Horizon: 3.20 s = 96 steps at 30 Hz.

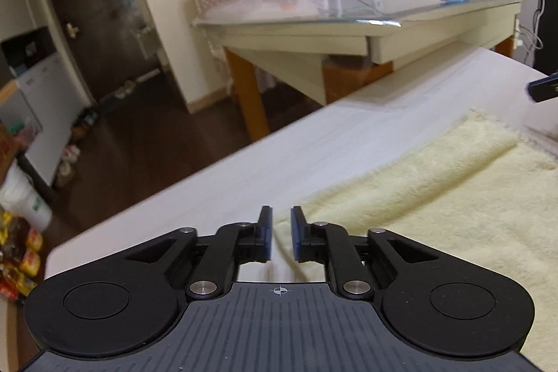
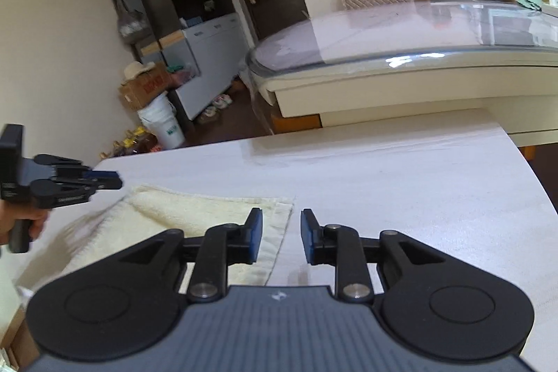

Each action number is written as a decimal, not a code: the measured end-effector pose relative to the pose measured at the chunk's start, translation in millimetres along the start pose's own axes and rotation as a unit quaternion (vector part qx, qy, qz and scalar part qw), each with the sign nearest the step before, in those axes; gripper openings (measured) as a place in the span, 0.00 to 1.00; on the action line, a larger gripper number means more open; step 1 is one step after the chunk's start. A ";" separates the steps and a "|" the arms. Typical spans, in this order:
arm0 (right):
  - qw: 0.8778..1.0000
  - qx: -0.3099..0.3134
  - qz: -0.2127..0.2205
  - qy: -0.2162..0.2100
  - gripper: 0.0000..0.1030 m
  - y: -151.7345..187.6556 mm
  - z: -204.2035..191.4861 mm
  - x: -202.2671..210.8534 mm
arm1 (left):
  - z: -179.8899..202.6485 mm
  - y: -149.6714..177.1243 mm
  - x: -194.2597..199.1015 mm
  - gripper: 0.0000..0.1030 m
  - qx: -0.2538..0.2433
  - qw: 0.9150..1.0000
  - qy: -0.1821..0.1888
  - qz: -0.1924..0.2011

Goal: Fold towel

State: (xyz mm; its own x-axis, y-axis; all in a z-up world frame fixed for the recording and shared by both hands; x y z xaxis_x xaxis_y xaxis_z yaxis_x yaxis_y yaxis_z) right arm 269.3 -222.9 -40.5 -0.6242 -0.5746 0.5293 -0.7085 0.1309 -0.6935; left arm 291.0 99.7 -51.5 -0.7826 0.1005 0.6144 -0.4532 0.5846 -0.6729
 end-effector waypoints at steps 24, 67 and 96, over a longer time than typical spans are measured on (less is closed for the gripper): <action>0.764 0.641 -0.070 -0.009 0.37 197.5 -83.4 94.2 | 95.7 55.2 103.6 0.50 -0.082 0.987 0.134 -0.007; 0.575 0.811 -0.063 -0.090 0.07 87.0 -225.9 -122.4 | 63.9 102.8 155.6 0.54 0.015 0.998 0.055 0.031; 0.778 0.605 -0.097 -0.138 0.41 87.6 -238.9 -109.2 | 49.3 117.0 162.6 0.66 0.055 0.997 0.042 0.037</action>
State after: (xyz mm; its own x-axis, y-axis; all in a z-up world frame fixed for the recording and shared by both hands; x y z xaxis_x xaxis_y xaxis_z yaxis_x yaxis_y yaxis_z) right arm 196.7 44.3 -42.2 -0.3310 -0.6616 0.6728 0.1530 -0.7412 -0.6536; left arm 89.7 144.8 -50.6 -0.7788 0.2103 0.5910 -0.4436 0.4814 -0.7559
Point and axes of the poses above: each gripper's, at about its wrist camera, not at the fingertips, and x roughly against the way its jaws point, z to its right, y to its underside, the point moved 8 cm from there along -x, roughly the way its jaws point, and after that the axes turned 14 degrees about -x, right-handed, at the moved point
